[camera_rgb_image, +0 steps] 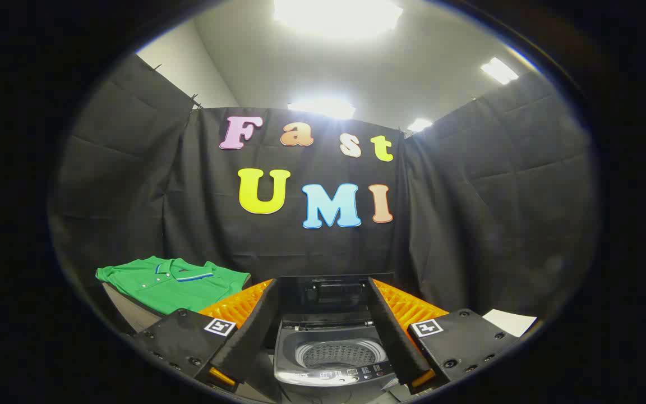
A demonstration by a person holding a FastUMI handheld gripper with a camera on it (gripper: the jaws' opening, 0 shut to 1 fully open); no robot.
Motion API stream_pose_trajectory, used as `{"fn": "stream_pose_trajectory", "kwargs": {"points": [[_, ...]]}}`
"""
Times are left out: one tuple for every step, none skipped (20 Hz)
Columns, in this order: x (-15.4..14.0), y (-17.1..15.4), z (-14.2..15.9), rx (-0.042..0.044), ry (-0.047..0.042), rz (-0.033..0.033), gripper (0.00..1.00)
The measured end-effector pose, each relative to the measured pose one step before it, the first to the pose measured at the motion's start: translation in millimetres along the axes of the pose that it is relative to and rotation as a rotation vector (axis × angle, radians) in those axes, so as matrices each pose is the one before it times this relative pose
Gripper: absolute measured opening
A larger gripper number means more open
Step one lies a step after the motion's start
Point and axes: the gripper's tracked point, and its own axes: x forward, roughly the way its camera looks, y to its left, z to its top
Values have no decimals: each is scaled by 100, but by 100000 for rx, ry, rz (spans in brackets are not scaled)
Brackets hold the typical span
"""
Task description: Put the clothes into the washing machine and then close the washing machine lid.
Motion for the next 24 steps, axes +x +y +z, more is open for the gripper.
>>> {"fn": "stream_pose_trajectory", "kwargs": {"points": [[-77,62,138,-244,-244,-74,98],[21,67,-93,-447,-19,-51,97],[-28,52,41,-170,-72,40,97],[30,82,-13,131,98,155,97],[22,12,25,240,41,-58,97],[89,-76,-48,273,41,-103,97],[14,28,69,144,3,-136,97],[9,-64,-73,90,-18,-126,98],[34,68,18,-25,119,110,98],[115,71,-57,12,194,172,97],[66,150,1,-41,20,168,97],[65,-61,-25,22,36,82,98],[143,53,27,109,14,74,98],[13,18,6,238,-46,52,98],[17,30,83,259,-145,84,98],[170,81,-9,219,-42,147,97],[-11,78,57,85,115,279,97],[141,165,0,46,-8,323,97],[101,144,174,-22,-32,335,98],[149,140,193,18,-250,358,98],[38,197,245,16,-269,477,98],[142,246,131,98,-126,658,98],[172,335,167,118,33,755,98],[183,197,82,5,127,653,97]]}}
